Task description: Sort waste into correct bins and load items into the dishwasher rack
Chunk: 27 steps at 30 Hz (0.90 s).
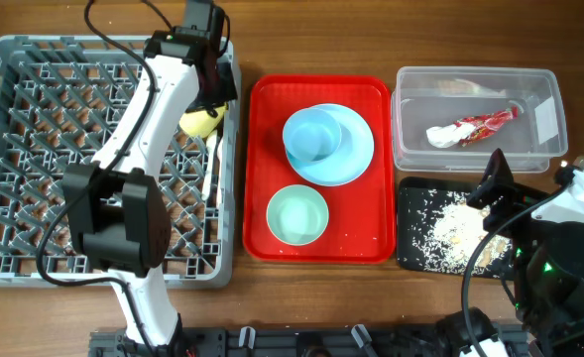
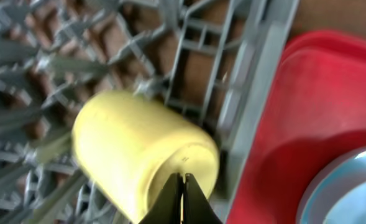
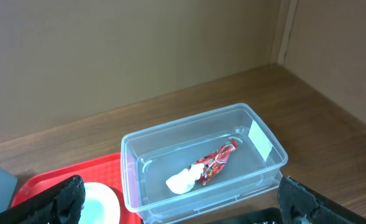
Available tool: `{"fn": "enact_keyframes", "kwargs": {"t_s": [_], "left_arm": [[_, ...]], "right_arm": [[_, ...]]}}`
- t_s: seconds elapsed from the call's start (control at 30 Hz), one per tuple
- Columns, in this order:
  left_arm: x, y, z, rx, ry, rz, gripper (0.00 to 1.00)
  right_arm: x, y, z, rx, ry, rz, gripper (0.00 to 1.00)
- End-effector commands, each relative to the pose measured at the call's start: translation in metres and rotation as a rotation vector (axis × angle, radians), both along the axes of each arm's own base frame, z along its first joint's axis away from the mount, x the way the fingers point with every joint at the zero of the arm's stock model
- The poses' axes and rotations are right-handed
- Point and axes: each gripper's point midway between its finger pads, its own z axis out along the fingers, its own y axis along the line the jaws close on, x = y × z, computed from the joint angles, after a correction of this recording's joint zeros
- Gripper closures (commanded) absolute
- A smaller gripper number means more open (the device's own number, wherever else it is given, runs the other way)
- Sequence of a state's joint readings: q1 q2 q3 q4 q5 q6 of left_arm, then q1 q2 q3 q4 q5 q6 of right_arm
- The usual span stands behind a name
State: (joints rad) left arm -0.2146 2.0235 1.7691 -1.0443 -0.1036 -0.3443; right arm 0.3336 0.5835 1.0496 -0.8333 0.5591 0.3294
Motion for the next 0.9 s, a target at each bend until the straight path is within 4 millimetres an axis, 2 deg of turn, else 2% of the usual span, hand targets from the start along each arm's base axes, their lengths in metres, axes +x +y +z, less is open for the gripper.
{"fn": "enact_keyframes", "kwargs": {"t_s": [0.0,0.2,0.37,0.5,0.57,0.6,0.7,0.77,0.8,0.87], "left_arm": [[-0.021,0.031,0.028,0.105,-0.003,0.111,0.96],[-0.051,0.04,0.06,0.115,0.007,0.152,0.96],[-0.056,0.047,0.065,0.127,0.01,0.165,0.94],[-0.056,0.026,0.068,0.033,0.003,0.124,0.95],[-0.054,0.02,0.071,0.018,-0.013,0.113,0.92],[-0.053,0.018,0.071,0.017,-0.019,0.107,0.89],[-0.053,0.017,0.068,0.018,-0.012,0.105,0.63],[-0.057,0.018,0.064,0.026,0.013,0.105,0.52],[-0.058,0.018,0.062,0.027,0.02,0.105,0.4],[-0.06,0.019,0.056,0.031,0.034,0.105,0.26]], "right_arm": [[-0.002,-0.004,0.005,0.01,-0.017,-0.021,0.0],[-0.002,-0.004,0.005,0.01,-0.017,-0.021,0.0],[-0.002,-0.004,0.005,0.01,-0.017,-0.021,0.0],[-0.002,-0.004,0.005,0.01,-0.017,-0.021,0.0],[-0.002,-0.004,0.005,0.009,-0.017,-0.021,0.0],[-0.002,-0.004,0.005,0.01,-0.018,-0.021,0.0],[-0.002,-0.004,0.005,0.009,-0.017,-0.021,0.0],[-0.002,-0.004,0.005,0.01,-0.017,-0.021,0.0],[-0.002,-0.004,0.005,0.01,-0.018,-0.021,0.0],[-0.002,-0.004,0.005,0.01,-0.017,-0.021,0.0]]}}
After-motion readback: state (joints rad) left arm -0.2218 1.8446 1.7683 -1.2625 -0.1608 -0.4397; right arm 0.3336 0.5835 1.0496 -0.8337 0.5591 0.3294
